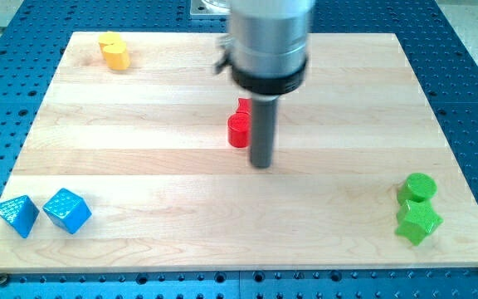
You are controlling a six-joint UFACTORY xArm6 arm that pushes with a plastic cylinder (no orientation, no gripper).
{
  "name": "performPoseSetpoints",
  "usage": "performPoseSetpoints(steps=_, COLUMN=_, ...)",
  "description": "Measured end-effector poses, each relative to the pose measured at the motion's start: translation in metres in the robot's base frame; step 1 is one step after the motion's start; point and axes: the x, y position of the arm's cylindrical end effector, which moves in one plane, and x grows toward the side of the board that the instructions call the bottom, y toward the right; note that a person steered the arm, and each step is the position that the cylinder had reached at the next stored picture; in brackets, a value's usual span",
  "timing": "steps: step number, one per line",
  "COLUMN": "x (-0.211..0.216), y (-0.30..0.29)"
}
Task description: Move the red star to the left of the red circle
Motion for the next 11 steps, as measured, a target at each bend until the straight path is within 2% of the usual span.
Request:
performPoseSetpoints(steps=1, x=-0.038, y=0.030)
performPoseSetpoints(steps=3, x=-0.084, y=0.021)
performPoseSetpoints(steps=5, x=-0.075, y=-0.127)
performPoseSetpoints(steps=6, x=-0.064, y=-0.164)
performPoseSetpoints(steps=8, x=-0.096, y=-0.050)
performPoseSetpoints(steps=9, x=-0.081, y=-0.049)
performPoseSetpoints(steps=11, x=-0.004, y=-0.199)
